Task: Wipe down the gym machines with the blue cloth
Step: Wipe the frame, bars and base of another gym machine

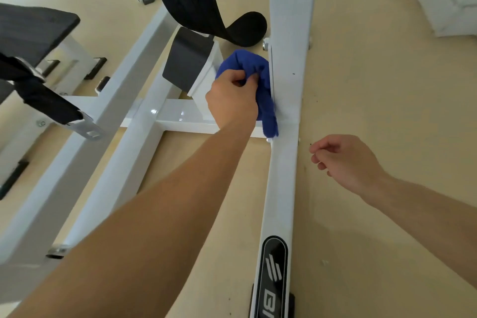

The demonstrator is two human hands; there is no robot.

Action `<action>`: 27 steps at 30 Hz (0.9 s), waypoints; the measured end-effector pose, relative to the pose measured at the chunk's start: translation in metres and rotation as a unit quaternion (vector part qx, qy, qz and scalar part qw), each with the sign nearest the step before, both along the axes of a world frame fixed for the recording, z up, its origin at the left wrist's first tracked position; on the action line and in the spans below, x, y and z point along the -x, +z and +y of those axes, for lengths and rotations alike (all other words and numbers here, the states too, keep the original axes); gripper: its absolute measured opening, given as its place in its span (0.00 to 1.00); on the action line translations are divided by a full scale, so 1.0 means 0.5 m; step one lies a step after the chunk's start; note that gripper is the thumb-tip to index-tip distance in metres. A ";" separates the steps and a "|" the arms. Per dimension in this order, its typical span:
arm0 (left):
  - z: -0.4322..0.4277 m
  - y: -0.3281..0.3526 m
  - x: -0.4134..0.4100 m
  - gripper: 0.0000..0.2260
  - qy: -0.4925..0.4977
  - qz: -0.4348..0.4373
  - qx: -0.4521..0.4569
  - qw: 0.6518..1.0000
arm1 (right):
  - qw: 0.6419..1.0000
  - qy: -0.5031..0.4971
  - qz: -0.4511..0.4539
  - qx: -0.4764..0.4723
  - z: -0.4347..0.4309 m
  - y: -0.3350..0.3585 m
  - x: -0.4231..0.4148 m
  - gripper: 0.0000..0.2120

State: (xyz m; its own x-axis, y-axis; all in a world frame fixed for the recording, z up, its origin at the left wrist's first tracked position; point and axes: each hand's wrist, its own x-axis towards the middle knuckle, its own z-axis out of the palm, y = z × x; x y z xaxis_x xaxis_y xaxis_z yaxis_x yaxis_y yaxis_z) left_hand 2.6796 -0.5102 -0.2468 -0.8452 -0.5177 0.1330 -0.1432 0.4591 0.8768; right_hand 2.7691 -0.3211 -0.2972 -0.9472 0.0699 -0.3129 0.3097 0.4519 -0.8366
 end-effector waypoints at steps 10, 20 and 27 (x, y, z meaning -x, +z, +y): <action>0.002 -0.067 0.001 0.02 -0.052 -0.077 0.103 0.990 | 1.000 0.020 0.002 -0.007 -0.011 -0.001 -0.010 0.12; -0.091 -0.044 -0.082 0.08 -0.219 -0.105 0.137 0.960 | 0.995 0.027 0.101 -0.010 -0.051 0.037 -0.003 0.10; -0.151 -0.066 -0.168 0.13 -0.291 -0.104 0.078 0.948 | 0.957 0.188 0.202 -0.089 -0.163 0.052 -0.033 0.21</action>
